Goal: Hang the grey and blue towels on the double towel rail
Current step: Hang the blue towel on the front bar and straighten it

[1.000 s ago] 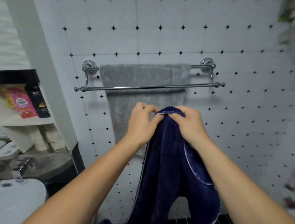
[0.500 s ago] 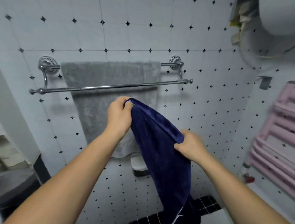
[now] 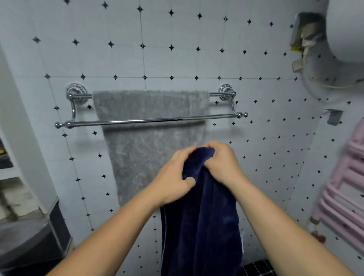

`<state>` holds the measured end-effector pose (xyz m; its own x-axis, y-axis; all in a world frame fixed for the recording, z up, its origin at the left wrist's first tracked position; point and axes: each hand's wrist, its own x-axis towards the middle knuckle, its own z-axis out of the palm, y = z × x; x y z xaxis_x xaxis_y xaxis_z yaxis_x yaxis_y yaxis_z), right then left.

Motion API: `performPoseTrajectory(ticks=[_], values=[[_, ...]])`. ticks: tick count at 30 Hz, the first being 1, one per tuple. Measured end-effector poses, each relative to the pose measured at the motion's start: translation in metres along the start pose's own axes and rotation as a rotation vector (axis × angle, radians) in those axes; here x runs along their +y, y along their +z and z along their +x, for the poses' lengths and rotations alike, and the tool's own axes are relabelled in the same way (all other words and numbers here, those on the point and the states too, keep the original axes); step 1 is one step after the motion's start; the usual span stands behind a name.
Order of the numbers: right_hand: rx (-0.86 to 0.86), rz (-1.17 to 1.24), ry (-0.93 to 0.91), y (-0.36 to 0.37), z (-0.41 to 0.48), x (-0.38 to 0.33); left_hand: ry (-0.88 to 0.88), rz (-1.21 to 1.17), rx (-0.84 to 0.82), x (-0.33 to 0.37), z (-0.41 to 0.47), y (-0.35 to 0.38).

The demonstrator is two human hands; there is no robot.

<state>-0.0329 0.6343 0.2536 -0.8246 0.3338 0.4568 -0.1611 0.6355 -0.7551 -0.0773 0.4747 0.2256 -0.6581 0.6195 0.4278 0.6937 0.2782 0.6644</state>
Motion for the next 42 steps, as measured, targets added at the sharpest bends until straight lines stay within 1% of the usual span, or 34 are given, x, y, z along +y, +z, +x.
performPoseTrajectory(ticks=[1, 3, 5, 7, 9, 11, 13, 15, 20, 24, 27, 30, 33, 35, 37, 38, 40, 41, 42], values=[[0.000, -0.008, -0.019, 0.008, 0.002, -0.007, 0.040, 0.046, -0.010, 0.004, 0.000, -0.001], [0.002, -0.034, -0.034, 0.022, 0.005, -0.019, 0.077, 0.137, 0.057, 0.008, 0.002, -0.007], [-0.019, -0.009, -0.024, 0.032, 0.008, -0.027, 0.104, 0.079, 0.157, 0.008, 0.004, -0.020], [-0.069, 0.146, 0.022, 0.037, 0.012, -0.031, 0.096, -0.008, 0.151, 0.006, 0.005, -0.039], [-0.142, 0.337, 0.086, 0.037, 0.014, -0.030, 0.065, 0.009, 0.093, 0.004, 0.004, -0.058], [-0.249, 0.429, 0.135, 0.035, 0.013, -0.024, 0.007, -0.026, 0.120, 0.001, 0.006, -0.075], [-0.398, 0.402, 0.179, 0.037, 0.009, -0.014, -0.079, -0.122, 0.195, -0.001, 0.009, -0.087], [-0.504, 0.304, 0.203, 0.046, 0.002, 0.000, -0.120, -0.148, 0.268, -0.006, 0.012, -0.094], [-0.626, 0.148, 0.254, 0.069, -0.027, 0.056, -0.147, -0.229, 0.560, -0.013, 0.019, -0.119], [-0.732, 0.107, 0.313, 0.080, -0.057, 0.101, -0.194, -0.278, 0.705, -0.010, 0.024, -0.149], [-0.725, 0.092, 0.336, 0.082, -0.073, 0.126, -0.242, -0.293, 0.821, -0.014, 0.024, -0.168], [-0.661, 0.076, 0.367, 0.078, -0.081, 0.145, -0.287, -0.311, 0.928, -0.022, 0.022, -0.184], [-0.575, 0.076, 0.390, 0.074, -0.080, 0.154, -0.313, -0.268, 0.948, -0.032, 0.020, -0.195], [-0.460, 0.134, 0.427, 0.072, -0.075, 0.155, -0.363, -0.186, 0.947, -0.042, 0.017, -0.198], [-0.348, 0.278, 0.528, 0.070, -0.068, 0.152, -0.435, -0.045, 0.925, -0.055, 0.012, -0.199], [-0.314, 0.348, 0.598, 0.068, -0.065, 0.150, -0.470, 0.085, 0.890, -0.062, 0.007, -0.198], [-0.293, 0.466, 0.714, 0.062, -0.058, 0.143, -0.544, 0.398, 0.773, -0.074, -0.005, -0.191], [-0.298, 0.556, 0.752, 0.059, -0.055, 0.136, -0.583, 0.520, 0.712, -0.078, -0.011, -0.185], [-0.308, 0.673, 0.782, 0.056, -0.052, 0.127, -0.623, 0.580, 0.670, -0.083, -0.018, -0.179]])
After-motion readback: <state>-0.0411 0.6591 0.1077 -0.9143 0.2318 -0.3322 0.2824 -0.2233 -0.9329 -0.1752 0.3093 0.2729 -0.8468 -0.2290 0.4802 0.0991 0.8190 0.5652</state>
